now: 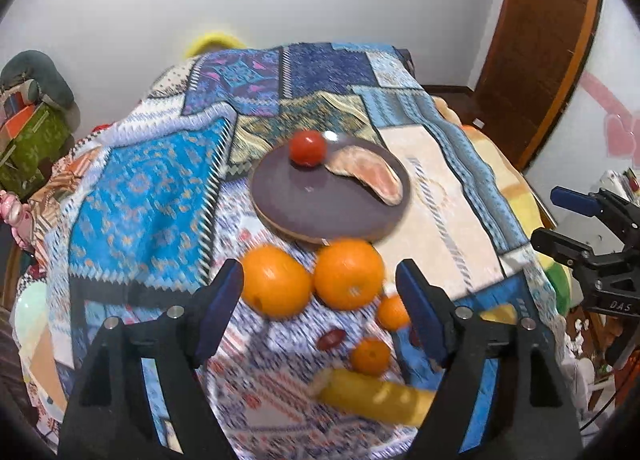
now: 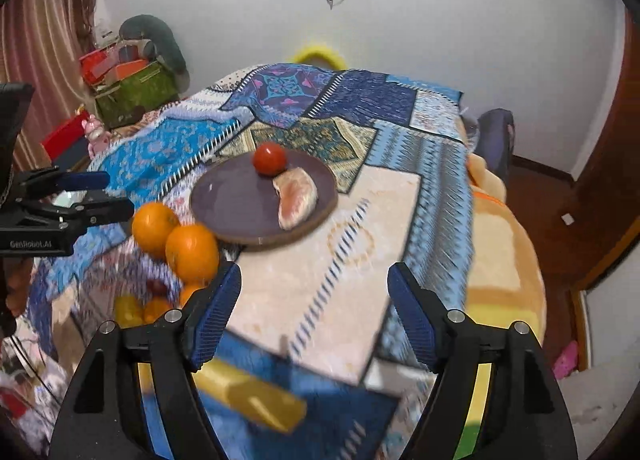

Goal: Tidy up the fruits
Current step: 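Open both grippers on the plate and withdraw toward the remaining fruit, then grasp a yellow cylinder with the right gripper while the left gripper grasps the other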

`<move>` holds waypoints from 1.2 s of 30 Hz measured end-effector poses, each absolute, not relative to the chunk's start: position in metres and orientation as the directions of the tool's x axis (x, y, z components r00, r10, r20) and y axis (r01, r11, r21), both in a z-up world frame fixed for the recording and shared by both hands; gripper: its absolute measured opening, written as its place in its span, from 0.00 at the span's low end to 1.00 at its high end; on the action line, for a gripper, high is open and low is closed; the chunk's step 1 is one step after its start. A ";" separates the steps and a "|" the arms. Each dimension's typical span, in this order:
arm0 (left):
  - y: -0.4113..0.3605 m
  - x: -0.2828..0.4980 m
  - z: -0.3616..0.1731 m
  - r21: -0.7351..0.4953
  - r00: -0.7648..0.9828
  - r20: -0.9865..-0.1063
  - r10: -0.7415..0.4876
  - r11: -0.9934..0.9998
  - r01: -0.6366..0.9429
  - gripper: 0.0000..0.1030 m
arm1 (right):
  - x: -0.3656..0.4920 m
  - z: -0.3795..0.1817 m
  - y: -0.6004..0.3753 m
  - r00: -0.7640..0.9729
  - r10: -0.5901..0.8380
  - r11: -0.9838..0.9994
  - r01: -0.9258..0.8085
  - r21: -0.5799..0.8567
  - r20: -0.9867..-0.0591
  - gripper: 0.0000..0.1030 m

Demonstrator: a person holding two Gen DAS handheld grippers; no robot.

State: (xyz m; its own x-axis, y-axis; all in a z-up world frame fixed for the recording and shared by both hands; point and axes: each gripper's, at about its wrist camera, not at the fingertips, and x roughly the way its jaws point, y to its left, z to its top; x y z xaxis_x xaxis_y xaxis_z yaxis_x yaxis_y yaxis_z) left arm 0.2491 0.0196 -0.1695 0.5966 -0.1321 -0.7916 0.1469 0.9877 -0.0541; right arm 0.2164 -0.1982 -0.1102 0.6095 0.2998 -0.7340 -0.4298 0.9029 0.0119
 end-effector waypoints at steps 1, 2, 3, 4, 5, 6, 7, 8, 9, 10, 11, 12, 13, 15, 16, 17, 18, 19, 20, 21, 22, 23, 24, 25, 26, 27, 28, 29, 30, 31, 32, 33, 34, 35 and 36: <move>0.015 0.243 -0.173 -0.055 0.590 -0.796 -0.136 0.987 0.154 0.77 | 0.209 -0.111 -0.201 0.611 0.293 0.904 -0.427 0.006 -0.735 0.71; 0.010 0.237 -0.176 -0.051 0.584 -0.800 -0.137 0.986 0.162 0.77 | 0.201 -0.114 -0.205 0.610 0.287 0.906 -0.424 0.002 -0.739 0.71; 0.007 0.232 -0.179 -0.047 0.580 -0.803 -0.136 0.985 0.166 0.77 | 0.195 -0.116 -0.207 0.607 0.284 0.906 -0.423 0.001 -0.742 0.71; 0.002 0.227 -0.183 -0.043 0.571 -0.810 -0.135 0.984 0.172 0.77 | 0.188 -0.119 -0.211 0.601 0.283 0.907 -0.421 0.004 -0.747 0.72; -0.001 0.223 -0.188 -0.042 0.563 -0.815 -0.134 0.984 0.174 0.77 | 0.183 -0.121 -0.213 0.595 0.283 0.908 -0.419 0.010 -0.753 0.72; -0.004 0.219 -0.193 -0.043 0.553 -0.822 -0.134 0.984 0.175 0.77 | 0.179 -0.125 -0.216 0.585 0.284 0.909 -0.416 0.019 -0.759 0.72; -0.007 0.216 -0.197 -0.043 0.544 -0.829 -0.134 0.983 0.177 0.77 | 0.176 -0.129 -0.219 0.573 0.286 0.910 -0.413 0.031 -0.768 0.72; -0.009 0.214 -0.202 -0.041 0.535 -0.834 -0.131 0.983 0.177 0.77 | 0.173 -0.133 -0.221 0.565 0.287 0.912 -0.407 0.041 -0.774 0.72; -0.012 0.211 -0.207 -0.036 0.527 -0.841 -0.125 0.984 0.176 0.77 | 0.170 -0.137 -0.224 0.555 0.289 0.914 -0.401 0.053 -0.780 0.72; -0.014 0.208 -0.213 -0.033 0.518 -0.847 -0.121 0.984 0.175 0.77 | 0.167 -0.140 -0.225 0.546 0.292 0.915 -0.399 0.063 -0.785 0.72; -0.017 0.206 -0.217 -0.032 0.509 -0.852 -0.119 0.984 0.176 0.77 | 0.162 -0.144 -0.227 0.534 0.296 0.914 -0.398 0.074 -0.792 0.72; -0.019 0.205 -0.222 -0.033 0.499 -0.858 -0.119 0.984 0.178 0.77 | 0.160 -0.148 -0.228 0.523 0.297 0.914 -0.398 0.080 -0.799 0.72; -0.022 0.205 -0.227 -0.034 0.489 -0.864 -0.119 0.983 0.179 0.77 | 0.158 -0.154 -0.228 0.512 0.292 0.915 -0.394 0.081 -0.808 0.72; -0.025 0.206 -0.232 -0.033 0.479 -0.870 -0.117 0.983 0.181 0.77 | 0.152 -0.164 -0.228 0.491 0.278 0.917 -0.391 0.076 -0.825 0.72; -0.027 0.207 -0.235 -0.031 0.475 -0.872 -0.114 0.983 0.180 0.77 | 0.151 -0.169 -0.226 0.482 0.269 0.917 -0.394 0.068 -0.834 0.72; -0.028 0.209 -0.236 -0.030 0.474 -0.873 -0.113 0.983 0.179 0.77 | 0.149 -0.172 -0.225 0.479 0.262 0.917 -0.395 0.061 -0.838 0.72; -0.030 0.210 -0.238 -0.016 0.480 -0.872 -0.101 0.984 0.177 0.78 | 0.148 -0.175 -0.223 0.476 0.256 0.916 -0.397 0.054 -0.842 0.72; -0.032 0.212 -0.239 -0.007 0.481 -0.872 -0.093 0.984 0.177 0.78 | 0.147 -0.178 -0.222 0.471 0.251 0.916 -0.399 0.049 -0.846 0.72; -0.033 0.213 -0.240 -0.003 0.480 -0.873 -0.089 0.984 0.178 0.78 | 0.148 -0.182 -0.221 0.464 0.249 0.915 -0.400 0.049 -0.850 0.72; -0.035 0.215 -0.241 -0.001 0.480 -0.873 -0.088 0.984 0.178 0.78 | 0.149 -0.184 -0.221 0.457 0.248 0.915 -0.400 0.052 -0.854 0.72; -0.036 0.215 -0.242 0.004 0.484 -0.871 -0.085 0.983 0.181 0.78 | 0.150 -0.188 -0.221 0.446 0.248 0.915 -0.399 0.057 -0.860 0.72; -0.037 0.215 -0.243 0.012 0.485 -0.871 -0.081 0.983 0.186 0.78 | 0.152 -0.191 -0.220 0.440 0.250 0.915 -0.399 0.062 -0.862 0.72; -0.038 0.215 -0.243 0.020 0.486 -0.870 -0.077 0.981 0.191 0.78 | 0.154 -0.194 -0.221 0.435 0.252 0.915 -0.399 0.066 -0.865 0.72; -0.039 0.215 -0.244 0.023 0.487 -0.870 -0.078 0.980 0.198 0.78 | 0.156 -0.198 -0.221 0.427 0.245 0.916 -0.395 0.065 -0.870 0.72; -0.039 0.216 -0.244 0.020 0.486 -0.870 -0.082 0.979 0.202 0.78 | 0.157 -0.201 -0.221 0.424 0.237 0.919 -0.390 0.060 -0.874 0.72; -0.040 0.216 -0.244 0.016 0.484 -0.871 -0.088 0.978 0.206 0.78 | 0.159 -0.203 -0.222 0.425 0.227 0.922 -0.385 0.052 -0.876 0.72; -0.041 0.216 -0.244 0.010 0.480 -0.872 -0.095 0.977 0.211 0.78 | 0.162 -0.205 -0.223 0.430 0.214 0.925 -0.378 0.040 -0.877 0.73; -0.042 0.216 -0.244 0.007 0.478 -0.873 -0.099 0.977 0.214 0.77 | 0.163 -0.205 -0.224 0.432 0.210 0.926 -0.376 0.037 -0.877 0.73; -0.044 0.215 -0.244 0.003 0.474 -0.874 -0.105 0.975 0.221 0.77 | 0.165 -0.205 -0.226 0.436 0.208 0.927 -0.373 0.034 -0.876 0.73; -0.047 0.215 -0.245 -0.005 0.469 -0.876 -0.117 0.972 0.233 0.77 | 0.168 -0.204 -0.227 0.444 0.199 0.930 -0.366 0.026 -0.874 0.73; -0.049 0.214 -0.245 -0.010 0.465 -0.877 -0.124 0.971 0.239 0.77 | 0.171 -0.203 -0.228 0.452 0.190 0.932 -0.361 0.016 -0.872 0.73; -0.053 0.213 -0.245 -0.016 0.459 -0.878 -0.133 0.968 0.250 0.77 | 0.173 -0.202 -0.229 0.461 0.178 0.935 -0.355 0.003 -0.870 0.73; -0.058 0.212 -0.246 -0.020 0.455 -0.879 -0.142 0.964 0.263 0.77 | 0.176 -0.201 -0.231 0.468 0.169 0.937 -0.349 -0.005 -0.867 0.73; -0.061 0.211 -0.246 -0.014 0.458 -0.878 -0.140 0.963 0.268 0.77 | 0.179 -0.201 -0.231 0.470 0.165 0.939 -0.343 -0.007 -0.867 0.73; -0.065 0.210 -0.245 -0.001 0.465 -0.875 -0.134 0.962 0.275 0.77 | 0.183 -0.201 -0.232 0.470 0.164 0.941 -0.339 -0.006 -0.867 0.73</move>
